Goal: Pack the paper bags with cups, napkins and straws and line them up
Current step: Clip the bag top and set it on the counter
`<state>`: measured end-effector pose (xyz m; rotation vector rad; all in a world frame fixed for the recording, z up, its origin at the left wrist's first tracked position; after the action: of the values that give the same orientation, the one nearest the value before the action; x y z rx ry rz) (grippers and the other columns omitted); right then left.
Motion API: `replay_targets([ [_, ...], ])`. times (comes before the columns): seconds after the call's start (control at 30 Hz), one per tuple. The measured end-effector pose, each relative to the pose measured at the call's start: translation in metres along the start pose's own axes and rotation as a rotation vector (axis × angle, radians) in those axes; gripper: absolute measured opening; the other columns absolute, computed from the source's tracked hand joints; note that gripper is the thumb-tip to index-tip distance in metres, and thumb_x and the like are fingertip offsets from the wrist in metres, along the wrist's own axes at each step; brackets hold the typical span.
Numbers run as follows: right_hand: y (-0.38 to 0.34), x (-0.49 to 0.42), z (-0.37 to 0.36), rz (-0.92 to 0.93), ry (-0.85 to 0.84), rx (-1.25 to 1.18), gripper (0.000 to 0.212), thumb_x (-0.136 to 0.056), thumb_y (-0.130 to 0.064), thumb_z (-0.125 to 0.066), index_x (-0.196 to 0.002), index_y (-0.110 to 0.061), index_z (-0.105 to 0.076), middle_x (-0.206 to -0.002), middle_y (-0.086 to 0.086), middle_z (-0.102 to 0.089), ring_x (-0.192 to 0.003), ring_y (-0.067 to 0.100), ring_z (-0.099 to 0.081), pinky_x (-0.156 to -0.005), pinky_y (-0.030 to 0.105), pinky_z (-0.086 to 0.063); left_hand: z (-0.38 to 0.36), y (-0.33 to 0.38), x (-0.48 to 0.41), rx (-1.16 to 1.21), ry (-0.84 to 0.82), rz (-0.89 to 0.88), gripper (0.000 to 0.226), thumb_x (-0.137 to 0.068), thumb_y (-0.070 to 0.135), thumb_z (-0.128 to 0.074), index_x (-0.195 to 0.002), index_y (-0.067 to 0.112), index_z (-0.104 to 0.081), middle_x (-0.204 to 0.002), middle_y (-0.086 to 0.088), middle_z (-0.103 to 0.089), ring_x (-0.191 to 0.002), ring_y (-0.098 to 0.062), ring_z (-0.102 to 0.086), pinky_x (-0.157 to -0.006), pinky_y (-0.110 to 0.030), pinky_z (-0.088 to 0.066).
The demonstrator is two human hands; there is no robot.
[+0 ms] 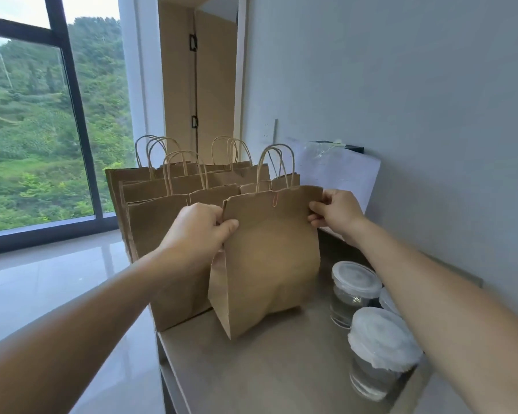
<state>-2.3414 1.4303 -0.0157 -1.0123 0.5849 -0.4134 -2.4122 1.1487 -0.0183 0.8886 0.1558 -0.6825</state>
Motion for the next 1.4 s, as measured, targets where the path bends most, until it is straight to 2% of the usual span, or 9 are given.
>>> replay_targets([
  [0.17,0.025,-0.041,-0.001,-0.062,0.091,0.064,0.011,-0.097,-0.003,-0.056,-0.097,-0.010,-0.065,-0.082,0.013,-0.068,-0.070,0.022,-0.066,-0.075,0.040,-0.062,-0.033,0.004,-0.034,-0.071,-0.025,-0.045,0.032,-0.094,0.032,-0.062,-0.069,0.011,-0.061,-0.068,-0.004,-0.070,-0.071,-0.023,-0.068,-0.070,-0.039,-0.056],
  [0.47,0.046,-0.077,0.012,-0.043,0.295,0.153,0.012,-0.096,-0.008,-0.056,-0.092,-0.007,-0.067,-0.072,0.008,-0.070,-0.059,0.016,-0.066,-0.066,0.030,-0.057,-0.070,0.014,-0.071,-0.181,-0.031,-0.152,0.039,-0.094,0.034,-0.061,-0.062,0.016,-0.046,-0.057,0.005,-0.049,-0.070,-0.026,-0.052,-0.059,-0.031,-0.036],
  [0.67,0.049,-0.079,0.015,-0.050,0.332,0.183,0.019,-0.095,-0.008,-0.056,-0.080,-0.016,-0.063,-0.071,0.007,-0.071,-0.064,0.020,-0.069,-0.073,0.038,-0.060,-0.078,0.009,-0.077,-0.131,-0.034,-0.138,0.042,-0.093,0.029,-0.062,-0.058,0.017,-0.041,-0.054,0.004,-0.047,-0.068,-0.027,-0.053,-0.059,-0.032,-0.039],
  [0.77,0.050,-0.073,0.013,-0.077,0.351,0.161,0.008,-0.093,-0.009,-0.058,-0.094,-0.010,-0.066,-0.077,0.005,-0.071,-0.067,0.019,-0.070,-0.075,0.038,-0.060,-0.078,0.006,-0.078,-0.113,-0.040,-0.142,0.041,-0.092,0.028,-0.063,-0.058,0.017,-0.042,-0.054,0.004,-0.048,-0.065,-0.025,-0.051,-0.058,-0.032,-0.037],
  [0.83,0.051,-0.063,0.015,-0.081,0.352,0.152,0.021,-0.093,-0.013,-0.062,-0.113,-0.010,-0.064,-0.093,0.005,-0.072,-0.076,0.020,-0.071,-0.083,0.040,-0.058,-0.081,0.007,-0.077,-0.097,-0.047,-0.145,0.036,-0.090,0.029,-0.063,-0.062,0.015,-0.046,-0.058,0.002,-0.053,-0.067,-0.025,-0.055,-0.057,-0.032,-0.038],
  [0.97,0.049,-0.030,0.027,-0.107,0.317,0.171,0.050,-0.092,-0.027,-0.067,-0.136,-0.008,-0.051,-0.118,0.007,-0.066,-0.103,0.025,-0.066,-0.097,0.045,-0.052,-0.091,0.018,-0.073,-0.170,0.018,-0.183,0.024,-0.086,0.040,-0.064,-0.092,0.018,-0.055,-0.084,0.006,-0.063,-0.076,-0.021,-0.060,-0.060,-0.034,-0.043],
  [1.1,0.050,0.016,0.040,-0.130,0.200,0.292,0.058,-0.089,-0.039,-0.070,-0.136,-0.011,-0.051,-0.131,0.003,-0.059,-0.117,0.020,-0.058,-0.103,0.042,-0.047,-0.091,0.030,-0.063,-0.335,0.224,-0.351,0.087,-0.076,0.044,-0.075,-0.146,0.022,-0.028,-0.143,-0.006,-0.039,-0.128,-0.030,-0.039,-0.100,-0.046,-0.037],
  [1.27,0.046,0.088,0.075,-0.143,0.107,0.448,0.060,-0.090,-0.041,-0.067,-0.140,-0.013,-0.049,-0.141,0.003,-0.054,-0.127,0.018,-0.052,-0.103,0.033,-0.043,-0.108,0.069,-0.032,-0.661,0.174,-0.495,0.099,-0.077,0.046,-0.070,-0.155,0.023,-0.014,-0.162,-0.009,-0.006,-0.150,-0.030,0.007,-0.117,-0.054,0.004],
  [1.4,0.039,0.170,0.122,-0.138,0.152,0.565,0.062,-0.090,-0.044,-0.066,-0.142,-0.016,-0.048,-0.147,0.001,-0.049,-0.133,0.018,-0.046,-0.105,0.029,-0.035,-0.128,0.125,0.016,-0.685,0.074,-0.528,0.088,-0.079,0.047,-0.061,-0.152,0.020,-0.020,-0.163,-0.010,-0.008,-0.150,-0.030,0.012,-0.117,-0.055,0.003],
])
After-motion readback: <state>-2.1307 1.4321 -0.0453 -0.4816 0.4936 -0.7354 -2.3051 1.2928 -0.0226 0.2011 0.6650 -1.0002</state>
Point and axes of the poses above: each hand's wrist, its own x-axis away from the middle knuckle, its own z-axis out of the back of the hand, y = z × x, the point moved 5 cm from there along -x, towards the middle knuckle
